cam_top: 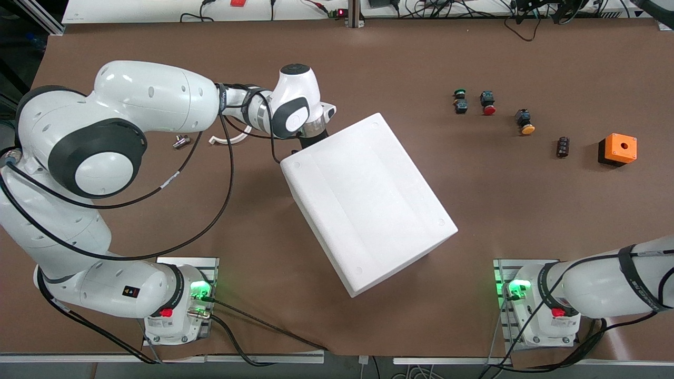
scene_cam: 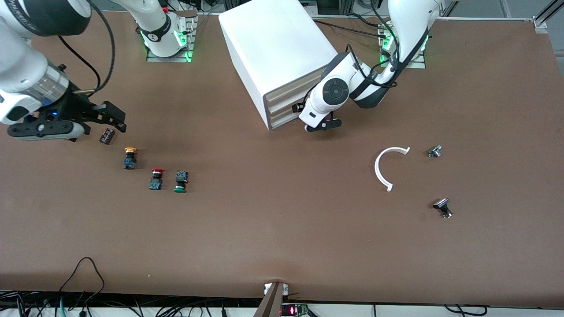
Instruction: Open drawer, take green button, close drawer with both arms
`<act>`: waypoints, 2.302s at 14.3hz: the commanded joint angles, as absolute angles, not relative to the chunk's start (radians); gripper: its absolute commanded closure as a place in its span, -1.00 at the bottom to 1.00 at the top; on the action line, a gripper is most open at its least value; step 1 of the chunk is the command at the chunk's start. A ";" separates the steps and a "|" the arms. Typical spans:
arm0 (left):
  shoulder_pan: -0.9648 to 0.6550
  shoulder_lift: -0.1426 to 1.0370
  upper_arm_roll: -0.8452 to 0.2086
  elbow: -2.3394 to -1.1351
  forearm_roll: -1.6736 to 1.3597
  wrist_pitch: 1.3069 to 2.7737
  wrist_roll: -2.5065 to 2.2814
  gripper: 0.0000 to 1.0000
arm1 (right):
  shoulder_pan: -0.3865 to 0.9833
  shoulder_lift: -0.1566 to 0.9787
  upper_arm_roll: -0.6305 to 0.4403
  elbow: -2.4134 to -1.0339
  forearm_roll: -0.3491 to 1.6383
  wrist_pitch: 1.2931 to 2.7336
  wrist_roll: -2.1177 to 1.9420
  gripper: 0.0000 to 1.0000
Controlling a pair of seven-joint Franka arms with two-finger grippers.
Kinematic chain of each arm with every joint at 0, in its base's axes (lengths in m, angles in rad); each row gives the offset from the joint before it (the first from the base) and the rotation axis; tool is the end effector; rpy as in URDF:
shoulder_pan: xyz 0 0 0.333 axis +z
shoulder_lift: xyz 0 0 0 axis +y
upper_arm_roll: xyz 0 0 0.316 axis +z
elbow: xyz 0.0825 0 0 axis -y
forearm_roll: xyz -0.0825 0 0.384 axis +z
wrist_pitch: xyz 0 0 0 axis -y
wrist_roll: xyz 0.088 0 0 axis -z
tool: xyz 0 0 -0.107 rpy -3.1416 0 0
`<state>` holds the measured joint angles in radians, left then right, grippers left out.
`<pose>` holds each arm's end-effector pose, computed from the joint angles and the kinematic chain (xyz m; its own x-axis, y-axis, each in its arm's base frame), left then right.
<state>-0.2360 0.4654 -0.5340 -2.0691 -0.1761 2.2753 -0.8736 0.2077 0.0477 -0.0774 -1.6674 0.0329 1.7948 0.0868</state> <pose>0.4058 -0.3985 0.2207 0.8889 0.2252 -0.3988 0.2613 -0.9645 0.0378 0.5801 0.0798 0.5716 0.9964 0.0362 0.0769 0.0390 -0.9986 -0.0357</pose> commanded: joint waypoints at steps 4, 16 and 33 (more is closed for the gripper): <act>-0.209 0.466 -0.551 -2.053 -0.187 2.231 -0.871 -1.00 | 0.023 -0.020 0.100 -1.686 -0.041 1.738 0.107 -1.00; 0.095 0.468 -0.534 -1.537 0.160 1.642 -0.447 -1.00 | -0.041 -0.058 0.133 -1.686 -0.044 1.671 0.110 -1.00; -0.021 -0.057 -0.006 -1.698 -0.036 1.693 -0.009 -1.00 | -0.058 -0.060 0.126 -1.654 -0.026 1.644 0.022 -1.00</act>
<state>0.0433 0.0437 -0.0336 -1.5732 -0.0719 1.6415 -0.0106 -0.0390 -0.0404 0.1173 -1.6613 -0.0296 1.6535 0.0652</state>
